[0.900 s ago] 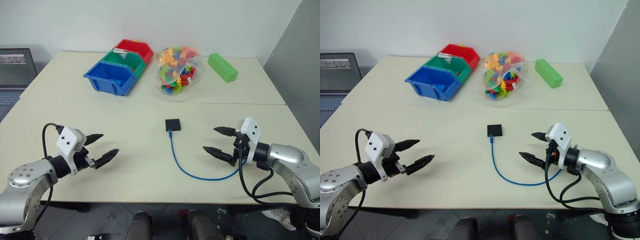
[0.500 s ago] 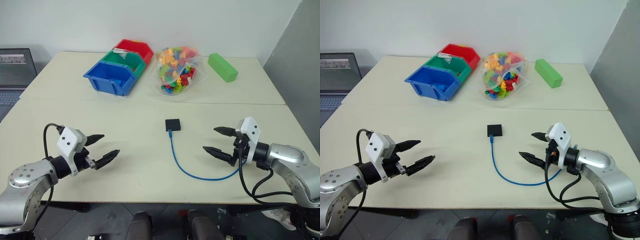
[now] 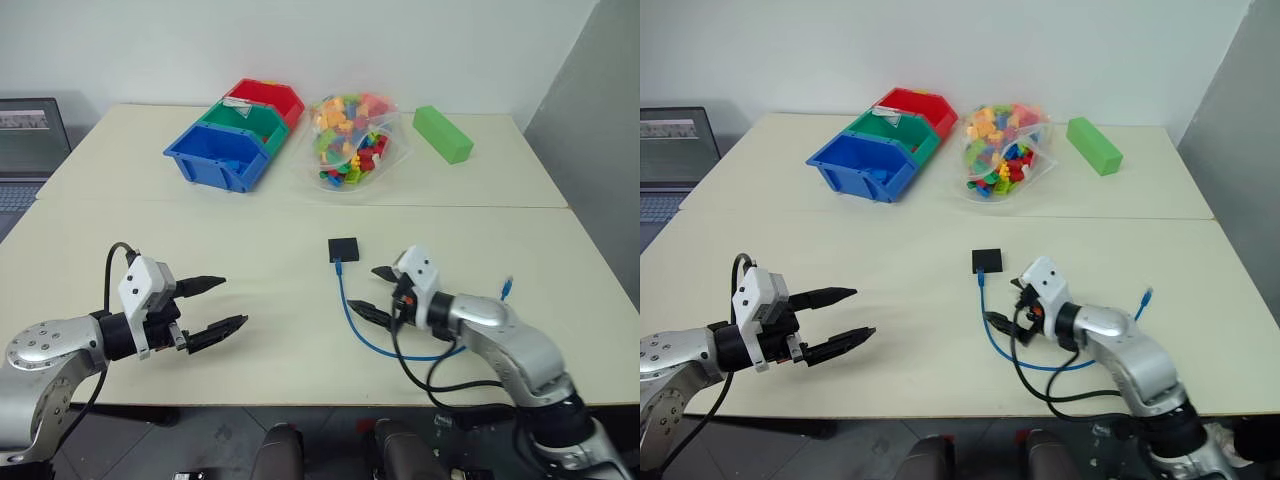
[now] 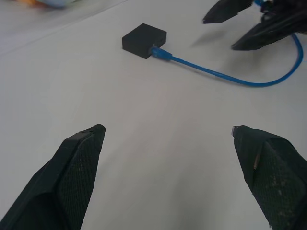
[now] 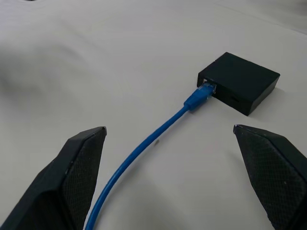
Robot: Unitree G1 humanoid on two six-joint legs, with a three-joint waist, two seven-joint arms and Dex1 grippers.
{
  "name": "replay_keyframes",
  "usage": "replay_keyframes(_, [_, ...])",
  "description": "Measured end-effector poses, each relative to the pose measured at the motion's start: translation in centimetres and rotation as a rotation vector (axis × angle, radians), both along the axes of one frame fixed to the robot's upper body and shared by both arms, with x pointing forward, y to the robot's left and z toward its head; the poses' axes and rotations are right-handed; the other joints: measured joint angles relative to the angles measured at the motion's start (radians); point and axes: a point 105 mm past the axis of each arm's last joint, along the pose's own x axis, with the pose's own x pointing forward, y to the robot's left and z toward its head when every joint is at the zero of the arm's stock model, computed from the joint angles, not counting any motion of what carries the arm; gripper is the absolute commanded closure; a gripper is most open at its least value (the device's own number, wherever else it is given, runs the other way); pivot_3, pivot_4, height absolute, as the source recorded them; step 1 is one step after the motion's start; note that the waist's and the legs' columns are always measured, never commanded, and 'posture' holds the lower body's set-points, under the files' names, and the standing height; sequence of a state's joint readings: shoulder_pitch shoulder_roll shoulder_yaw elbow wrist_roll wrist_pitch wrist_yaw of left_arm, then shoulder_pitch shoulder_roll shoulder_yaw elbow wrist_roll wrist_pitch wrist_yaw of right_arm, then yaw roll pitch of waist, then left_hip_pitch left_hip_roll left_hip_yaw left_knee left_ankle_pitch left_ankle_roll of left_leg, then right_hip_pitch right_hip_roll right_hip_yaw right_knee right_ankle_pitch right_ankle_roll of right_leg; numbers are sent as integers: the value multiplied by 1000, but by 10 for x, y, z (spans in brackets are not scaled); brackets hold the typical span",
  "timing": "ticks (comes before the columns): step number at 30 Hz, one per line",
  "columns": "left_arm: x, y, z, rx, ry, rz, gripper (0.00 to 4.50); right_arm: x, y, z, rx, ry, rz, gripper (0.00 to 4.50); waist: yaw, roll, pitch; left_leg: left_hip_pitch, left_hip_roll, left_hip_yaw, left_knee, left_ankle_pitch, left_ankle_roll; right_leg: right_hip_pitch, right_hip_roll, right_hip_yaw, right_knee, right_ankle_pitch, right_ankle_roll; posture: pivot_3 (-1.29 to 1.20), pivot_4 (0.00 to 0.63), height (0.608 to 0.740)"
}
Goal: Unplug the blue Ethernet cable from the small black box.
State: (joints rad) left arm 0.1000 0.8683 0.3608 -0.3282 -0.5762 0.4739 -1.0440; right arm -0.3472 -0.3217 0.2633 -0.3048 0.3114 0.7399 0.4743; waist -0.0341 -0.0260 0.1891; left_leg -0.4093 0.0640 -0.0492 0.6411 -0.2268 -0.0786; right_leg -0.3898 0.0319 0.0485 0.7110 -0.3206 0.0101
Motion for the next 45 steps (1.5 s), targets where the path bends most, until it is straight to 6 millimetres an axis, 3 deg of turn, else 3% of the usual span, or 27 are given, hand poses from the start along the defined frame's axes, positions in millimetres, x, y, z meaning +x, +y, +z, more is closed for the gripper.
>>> replay_keyframes(5, [1, 3, 0, -2, 12, -2, 0, 10, 16, -10, -1, 68, -68, 5, 1, 0, 0, 0, 0, 0, -1, 0, 0, 0, 0, 0, 0, -1, -1, 0, 150, 740])
replay_keyframes(17, [4, 2, 5, -14, -4, -22, 0, 13, 51, -21, -63, 76, -56, 5, -1, 0, 0, 1, 1, 0, -3, 0, 0, -1, 0, 0, 1, -2, -3, 0, 150, 740])
replay_keyframes(22, [5, 4, 4, -16, 0, -15, 0, 20, 52, -22, -68, 50, -117, 5, -1, 0, 0, 1, 0, 0, -3, 0, 0, -1, 0, 0, 1, -2, -3, 0, 150, 740])
replay_keyframes(25, [7, 5, 3, -15, 4, -7, 0, 25, 53, -22, -64, 46, -140, 430, -1, 0, 0, 1, 0, -1, -3, 0, 0, -1, 0, 0, 1, -2, -3, 0, 150, 740])
replay_keyframes(34, [11, 3, 1, -13, 1, -19, 0, 44, 51, -21, -46, 37, -235, 2692, -4, 0, 0, 4, 0, 0, -6, 0, 0, -1, 0, 0, 2, -2, -3, 0, 150, 740])
replay_keyframes(41, [15, 5, -3, -23, 26, 13, 0, 50, 38, -21, -107, -19, -207, 4371, -3, 0, 0, 4, 0, 0, -8, 0, 0, -1, 0, 0, 1, -2, -4, 0, 150, 740])
replay_keyframes(45, [18, 0, -7, -85, 59, 25, 0, 42, 26, -17, -217, -123, -43, 4455, 1, 1, 1, 3, 0, 1, -8, 0, 0, -1, 0, -1, 0, -2, -4, 0, 150, 740])
